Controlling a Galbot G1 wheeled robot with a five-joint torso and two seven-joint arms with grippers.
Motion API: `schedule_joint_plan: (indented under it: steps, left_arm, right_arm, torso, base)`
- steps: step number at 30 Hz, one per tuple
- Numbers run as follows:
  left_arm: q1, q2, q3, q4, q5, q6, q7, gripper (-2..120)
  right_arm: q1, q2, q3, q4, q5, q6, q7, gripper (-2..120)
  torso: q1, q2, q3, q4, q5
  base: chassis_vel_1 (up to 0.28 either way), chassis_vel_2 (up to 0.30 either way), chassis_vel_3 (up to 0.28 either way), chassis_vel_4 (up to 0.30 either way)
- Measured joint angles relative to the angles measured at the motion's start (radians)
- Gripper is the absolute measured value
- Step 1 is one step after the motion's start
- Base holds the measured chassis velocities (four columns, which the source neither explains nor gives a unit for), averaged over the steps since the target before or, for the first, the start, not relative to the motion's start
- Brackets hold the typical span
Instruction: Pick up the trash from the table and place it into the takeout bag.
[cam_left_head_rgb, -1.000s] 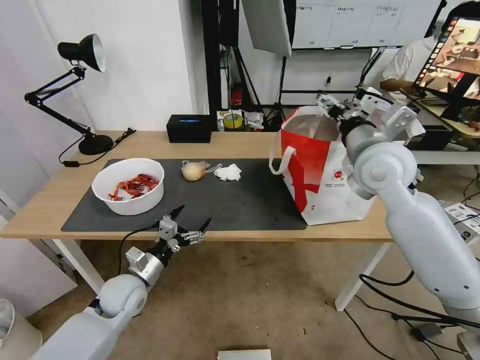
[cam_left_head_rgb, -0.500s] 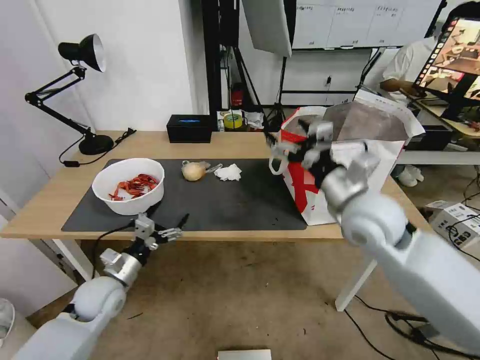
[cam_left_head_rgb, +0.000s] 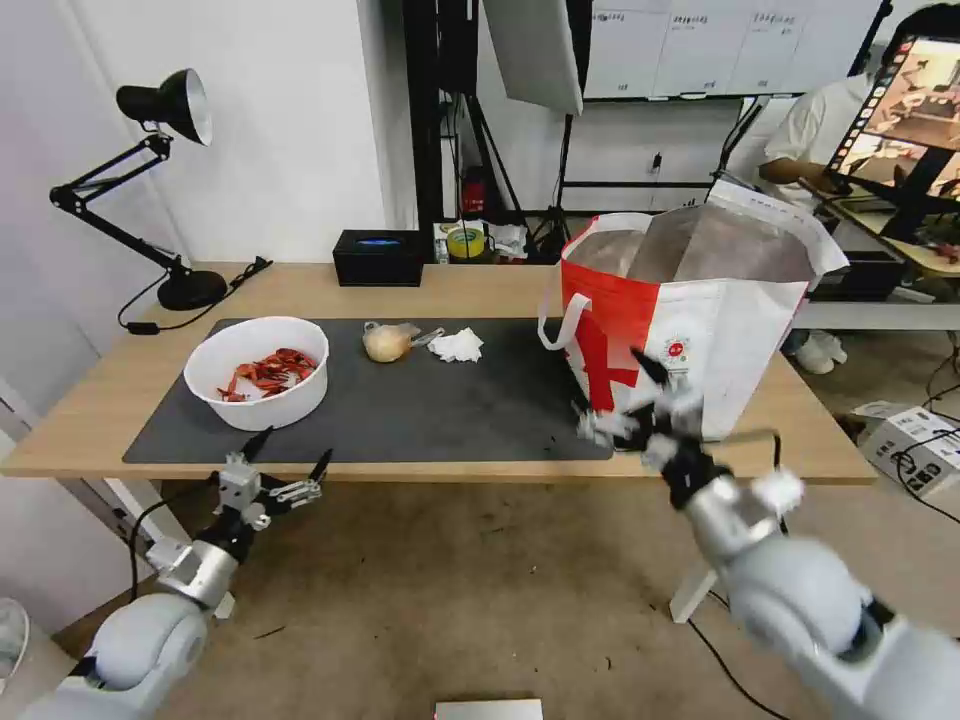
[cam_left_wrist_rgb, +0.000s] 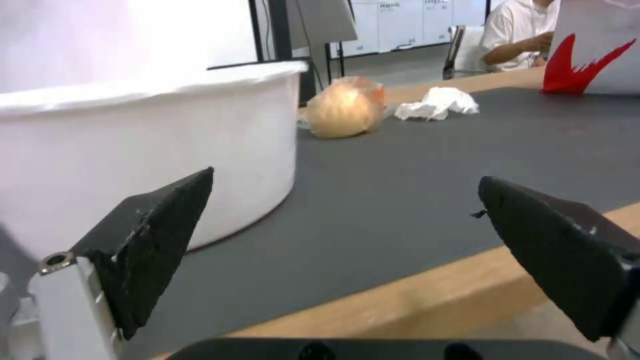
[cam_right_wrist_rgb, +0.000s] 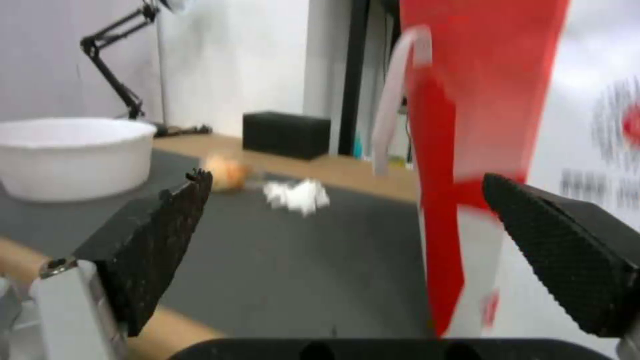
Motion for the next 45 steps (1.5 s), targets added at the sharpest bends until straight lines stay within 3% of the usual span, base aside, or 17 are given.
schedule_joint_plan:
  steps: [14,45]
  left_arm:
    - [0.076,-0.011,-0.042,0.032,-0.001,-0.041,0.023,100]
    - [0.07,-0.029,-0.021,0.054,0.008,-0.046,0.027,100]
  right_arm:
    - [-0.09,0.069,-0.028,-0.078,0.006,0.054,0.01,100]
    - [-0.013,0.056,-0.092,-0.107,0.053,0.006,0.01,100]
  torso:
    - [0.0,0.0,0.0,0.0002,-0.0002]
    - [0.0,0.0,0.0,0.0001,-0.0001]
  base:
    - [0.0,0.0,0.0,0.0]
    - [0.0,0.0,0.0,0.0]
